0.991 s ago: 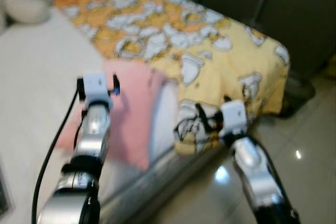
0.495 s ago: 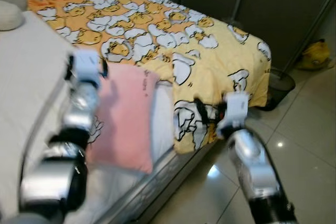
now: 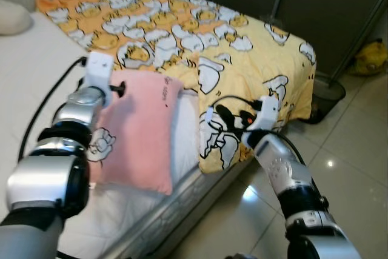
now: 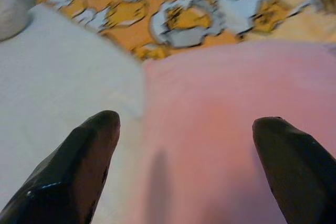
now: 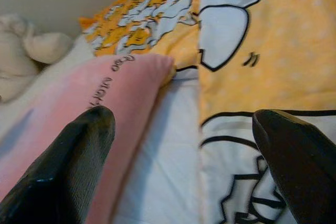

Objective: Clean up the room

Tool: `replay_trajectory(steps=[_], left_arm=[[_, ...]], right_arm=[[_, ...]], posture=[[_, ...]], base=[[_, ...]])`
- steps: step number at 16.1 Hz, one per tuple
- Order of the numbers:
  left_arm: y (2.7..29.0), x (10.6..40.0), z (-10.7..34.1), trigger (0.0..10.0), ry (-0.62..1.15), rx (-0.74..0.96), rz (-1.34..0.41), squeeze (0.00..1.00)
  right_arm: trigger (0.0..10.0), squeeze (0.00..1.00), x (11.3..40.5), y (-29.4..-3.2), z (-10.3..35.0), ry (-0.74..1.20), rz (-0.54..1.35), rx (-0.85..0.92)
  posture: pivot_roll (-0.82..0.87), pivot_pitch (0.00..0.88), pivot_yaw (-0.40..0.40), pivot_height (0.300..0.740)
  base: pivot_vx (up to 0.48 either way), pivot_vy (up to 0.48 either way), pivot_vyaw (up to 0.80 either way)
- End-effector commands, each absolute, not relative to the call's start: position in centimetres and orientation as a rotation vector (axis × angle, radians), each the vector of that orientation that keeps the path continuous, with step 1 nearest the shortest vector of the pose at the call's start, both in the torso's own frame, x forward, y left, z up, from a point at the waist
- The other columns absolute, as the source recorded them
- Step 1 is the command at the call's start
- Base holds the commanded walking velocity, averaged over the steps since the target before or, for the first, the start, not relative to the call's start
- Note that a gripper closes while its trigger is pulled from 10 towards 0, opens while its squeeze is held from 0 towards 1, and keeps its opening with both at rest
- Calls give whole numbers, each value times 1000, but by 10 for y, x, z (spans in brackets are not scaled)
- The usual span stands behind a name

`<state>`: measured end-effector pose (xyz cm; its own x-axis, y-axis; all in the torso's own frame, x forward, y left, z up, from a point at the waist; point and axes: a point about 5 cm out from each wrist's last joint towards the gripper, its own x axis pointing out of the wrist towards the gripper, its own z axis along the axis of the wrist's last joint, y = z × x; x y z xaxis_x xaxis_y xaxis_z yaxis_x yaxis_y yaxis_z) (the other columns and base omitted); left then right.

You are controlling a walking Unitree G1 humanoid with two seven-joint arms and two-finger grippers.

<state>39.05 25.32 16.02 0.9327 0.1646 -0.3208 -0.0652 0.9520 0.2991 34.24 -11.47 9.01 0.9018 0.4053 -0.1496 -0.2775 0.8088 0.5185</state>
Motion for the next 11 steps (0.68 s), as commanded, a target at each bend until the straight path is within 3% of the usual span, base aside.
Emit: replay_trajectory(steps=[1,4,6,11], left_arm=[[264,391,171,10000,335,283,167,0],[299,384,190,10000,309,306,269,0],[313,378,193,10000,318,230,258,0],[331,361,173,10000,408,130,204,0]], right_arm=[[10000,0,344,-109,91,270,401,543],[10000,0,351,-76,107,261,533,602],[10000,0,349,-60,112,272,585,684],[10000,0,341,-35,94,377,671,711]], posture=[[-43,81,18,740],[-31,131,8,740],[-18,138,-4,740],[12,149,-20,740]], base=[[0,0,0],[0,0,0],[0,0,0],[0,0,0]])
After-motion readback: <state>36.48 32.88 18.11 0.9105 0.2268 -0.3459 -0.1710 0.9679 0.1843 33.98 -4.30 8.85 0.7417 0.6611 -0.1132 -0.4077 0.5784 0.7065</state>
